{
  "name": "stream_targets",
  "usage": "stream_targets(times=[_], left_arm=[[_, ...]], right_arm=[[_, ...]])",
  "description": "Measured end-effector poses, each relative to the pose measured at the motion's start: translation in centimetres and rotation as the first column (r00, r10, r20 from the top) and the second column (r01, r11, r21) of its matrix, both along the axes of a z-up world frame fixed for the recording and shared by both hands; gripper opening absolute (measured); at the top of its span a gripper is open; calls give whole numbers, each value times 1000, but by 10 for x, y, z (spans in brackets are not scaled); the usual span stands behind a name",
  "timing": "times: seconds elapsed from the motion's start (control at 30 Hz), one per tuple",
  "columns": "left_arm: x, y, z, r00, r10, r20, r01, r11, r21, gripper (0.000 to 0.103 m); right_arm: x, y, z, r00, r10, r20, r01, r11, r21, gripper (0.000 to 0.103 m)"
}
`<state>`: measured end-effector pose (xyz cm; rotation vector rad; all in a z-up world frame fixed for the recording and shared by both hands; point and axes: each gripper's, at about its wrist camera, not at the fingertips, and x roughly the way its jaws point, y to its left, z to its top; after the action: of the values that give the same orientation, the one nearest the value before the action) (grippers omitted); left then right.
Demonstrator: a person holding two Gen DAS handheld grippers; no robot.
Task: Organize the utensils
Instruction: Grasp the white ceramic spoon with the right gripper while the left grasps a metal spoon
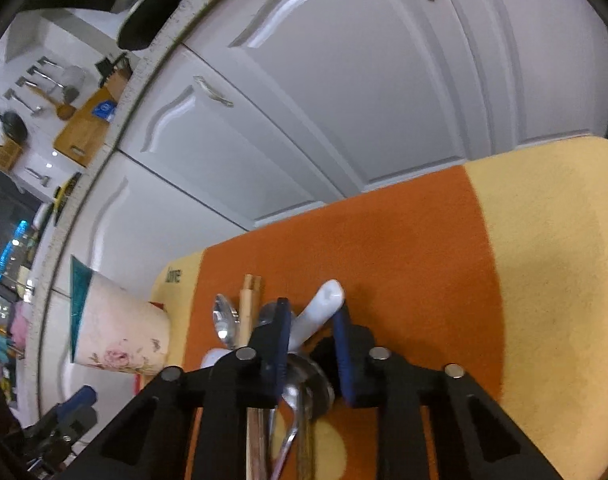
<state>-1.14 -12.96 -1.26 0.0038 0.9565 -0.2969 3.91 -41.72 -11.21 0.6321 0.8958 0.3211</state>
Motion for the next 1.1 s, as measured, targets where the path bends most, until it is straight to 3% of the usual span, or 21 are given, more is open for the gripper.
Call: stream_targets(times=[0.3,0.5,0.6,0.8,1.1], left_arm=[[6,-9,-5,999,-18,-41,17,999,-31,41],[21,-26,-20,995,-39,-89,35,998,-44,41],[35,-37,-26,994,-48,-98,42,997,-59,41],[66,-67,-44,993,-69,-96,68,998,-11,41],[103,-73,-75,987,-82,-139,84,996,11,40]], right_arm=[[-31,-4,55,987,73,146,-87,992,89,7],[-56,-25,81,979,92,185,-105,992,66,7],[-66,-42,83,981,65,182,-77,995,56,7],[-75,-60,81,984,31,177,-44,996,74,7],[-78,-75,72,988,31,151,-46,994,100,7]])
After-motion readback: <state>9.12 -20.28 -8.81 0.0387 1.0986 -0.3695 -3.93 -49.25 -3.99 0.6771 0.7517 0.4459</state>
